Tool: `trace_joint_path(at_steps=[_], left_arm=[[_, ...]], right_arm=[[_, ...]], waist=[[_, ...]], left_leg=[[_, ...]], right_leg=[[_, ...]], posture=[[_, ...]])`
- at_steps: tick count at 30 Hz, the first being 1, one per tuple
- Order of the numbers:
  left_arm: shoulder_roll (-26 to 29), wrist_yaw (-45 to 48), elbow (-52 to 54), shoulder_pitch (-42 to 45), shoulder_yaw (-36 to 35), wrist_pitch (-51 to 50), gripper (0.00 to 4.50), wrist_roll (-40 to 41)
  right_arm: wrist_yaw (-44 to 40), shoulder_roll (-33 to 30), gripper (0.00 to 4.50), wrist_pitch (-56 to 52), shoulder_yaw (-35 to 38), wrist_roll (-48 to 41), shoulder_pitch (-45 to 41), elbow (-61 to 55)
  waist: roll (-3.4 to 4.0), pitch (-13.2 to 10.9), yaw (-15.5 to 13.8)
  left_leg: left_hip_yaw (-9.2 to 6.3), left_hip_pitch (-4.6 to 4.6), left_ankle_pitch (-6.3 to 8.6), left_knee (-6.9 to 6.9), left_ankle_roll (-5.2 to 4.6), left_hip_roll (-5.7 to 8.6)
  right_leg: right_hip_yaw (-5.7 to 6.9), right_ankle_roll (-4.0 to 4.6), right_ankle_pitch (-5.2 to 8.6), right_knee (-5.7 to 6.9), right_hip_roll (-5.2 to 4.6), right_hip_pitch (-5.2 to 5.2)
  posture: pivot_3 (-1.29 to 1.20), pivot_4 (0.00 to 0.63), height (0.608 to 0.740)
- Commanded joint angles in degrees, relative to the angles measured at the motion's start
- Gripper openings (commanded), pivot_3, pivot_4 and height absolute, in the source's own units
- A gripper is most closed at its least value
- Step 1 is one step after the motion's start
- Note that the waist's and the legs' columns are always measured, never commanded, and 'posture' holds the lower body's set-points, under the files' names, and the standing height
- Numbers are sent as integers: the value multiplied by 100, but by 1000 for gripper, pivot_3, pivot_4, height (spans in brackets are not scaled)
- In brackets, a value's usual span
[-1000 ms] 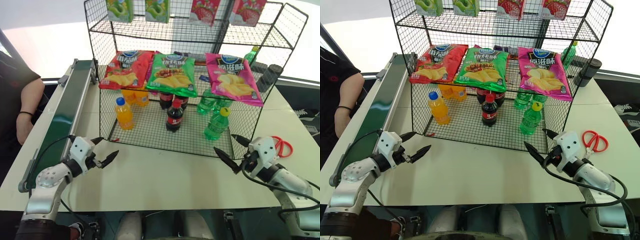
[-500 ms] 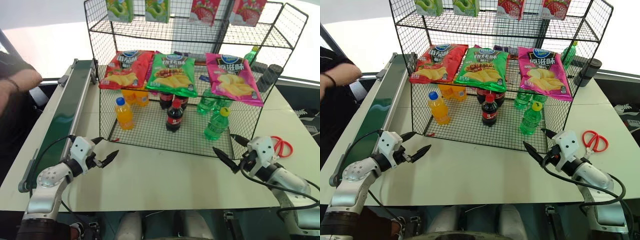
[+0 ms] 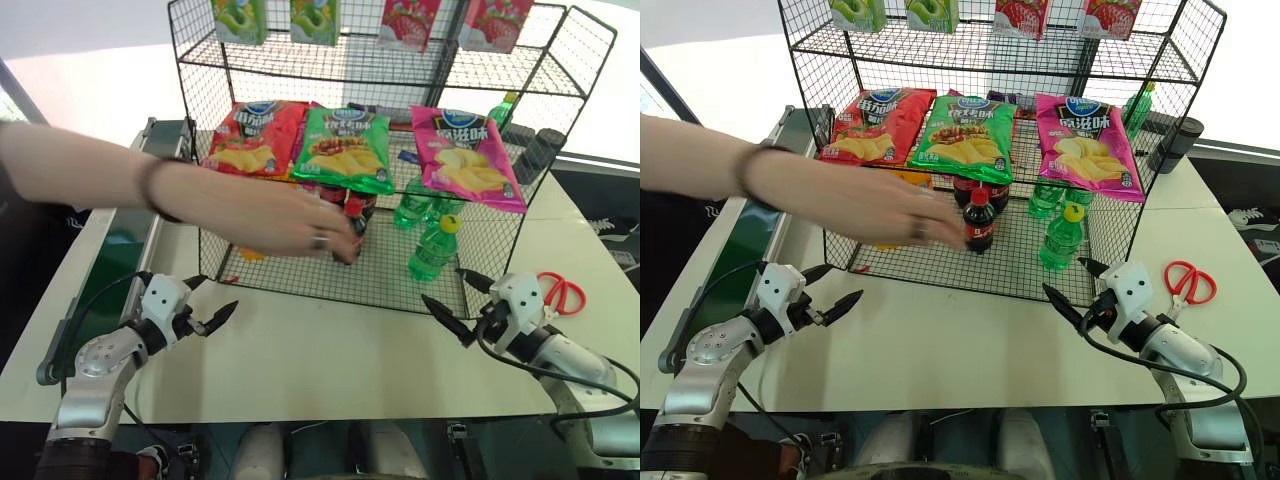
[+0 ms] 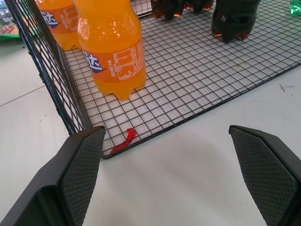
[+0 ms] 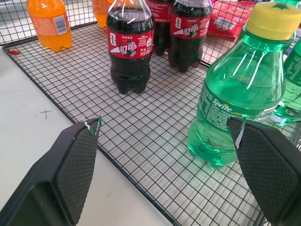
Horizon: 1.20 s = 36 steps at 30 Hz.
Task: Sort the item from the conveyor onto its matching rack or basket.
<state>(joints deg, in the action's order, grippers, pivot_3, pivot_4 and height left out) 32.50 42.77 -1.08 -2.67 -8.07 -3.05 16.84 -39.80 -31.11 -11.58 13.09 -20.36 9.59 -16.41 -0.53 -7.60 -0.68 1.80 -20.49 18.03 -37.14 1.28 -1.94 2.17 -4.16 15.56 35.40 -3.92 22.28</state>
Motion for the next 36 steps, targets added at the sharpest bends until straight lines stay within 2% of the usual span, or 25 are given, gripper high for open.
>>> trace_joint_path(at_steps=[1,36], left_arm=[[11,28,162,-41,-85,89,4500,23],[-50,-37,250,66,-63,28,4500,-30]], right_arm=[[11,-62,4453,40,23,2,-44,-171],[-18,-25,4453,113,-150,87,-158,-124]], waist=[[0,0,0],[1,-1,2]], left_leg=[[0,0,0,0,0,0],[3,-1,0,4,0,3]], right_leg=[[0,0,0,0,0,0],[3,2,1,-1,-16,4]], posture=[[0,150,740],[0,150,740]])
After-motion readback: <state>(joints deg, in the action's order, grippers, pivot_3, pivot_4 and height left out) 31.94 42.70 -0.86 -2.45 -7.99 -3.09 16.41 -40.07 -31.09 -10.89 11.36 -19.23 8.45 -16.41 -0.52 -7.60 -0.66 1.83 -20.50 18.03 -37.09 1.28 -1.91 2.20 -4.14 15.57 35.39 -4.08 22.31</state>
